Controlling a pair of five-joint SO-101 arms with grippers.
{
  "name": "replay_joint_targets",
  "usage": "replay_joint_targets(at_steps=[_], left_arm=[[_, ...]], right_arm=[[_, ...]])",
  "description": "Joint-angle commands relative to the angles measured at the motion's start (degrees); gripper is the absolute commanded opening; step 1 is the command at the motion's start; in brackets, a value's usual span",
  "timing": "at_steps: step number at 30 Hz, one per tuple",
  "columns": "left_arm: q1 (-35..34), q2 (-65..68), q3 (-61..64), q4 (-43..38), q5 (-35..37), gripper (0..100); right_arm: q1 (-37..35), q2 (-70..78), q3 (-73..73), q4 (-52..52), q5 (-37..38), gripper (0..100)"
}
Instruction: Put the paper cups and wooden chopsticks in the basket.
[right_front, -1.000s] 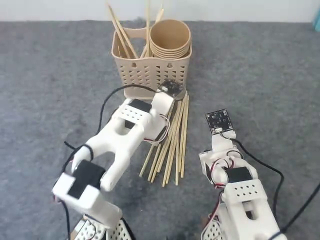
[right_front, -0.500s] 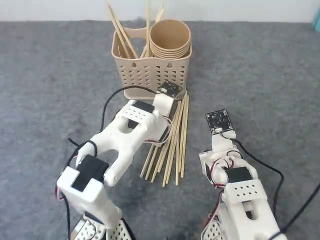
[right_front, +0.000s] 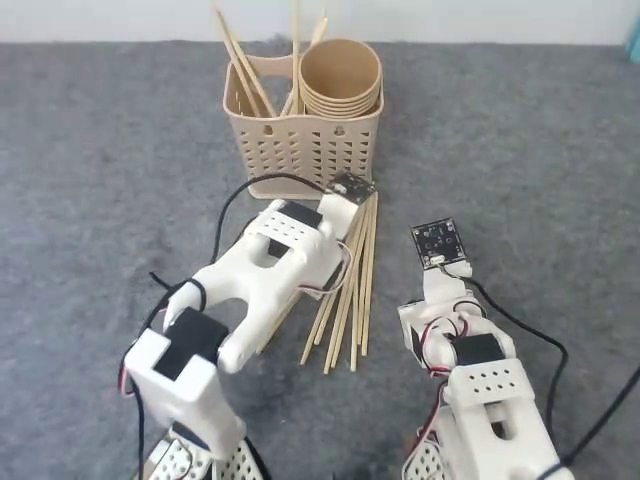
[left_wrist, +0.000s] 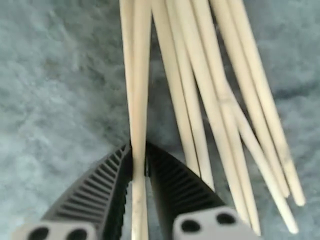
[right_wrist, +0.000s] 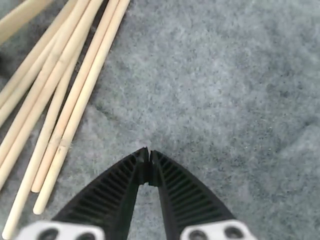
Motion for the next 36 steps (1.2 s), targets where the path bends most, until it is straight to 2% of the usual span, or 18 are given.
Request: replay_joint_targets(at_steps=[1,6,18,30,36], left_arm=[[3.69,0.0,0.57,4.92,0.44,1],[3.52,-2.81,1.71,5.19,0.44,1],[3.52,-24.0,16.57,-0.44,0.35,1],[3.34,-37.89,20.0,-0.44,0.44,1],[-1.23,-45.63,19.65,-2.99,0.53,1]], right_arm=[[1.01,-0.66,-0.53,-1.27,0.7,1.2],[1.01,-0.66,-0.53,-1.27,0.7,1.2],[0.92,-0.66,-0.53,-1.1,0.7,1.2],[0.84,-0.66,-0.18,-0.75,0.53,1.2],[0.84,-0.66,-0.18,-0.75,0.44,1.2]])
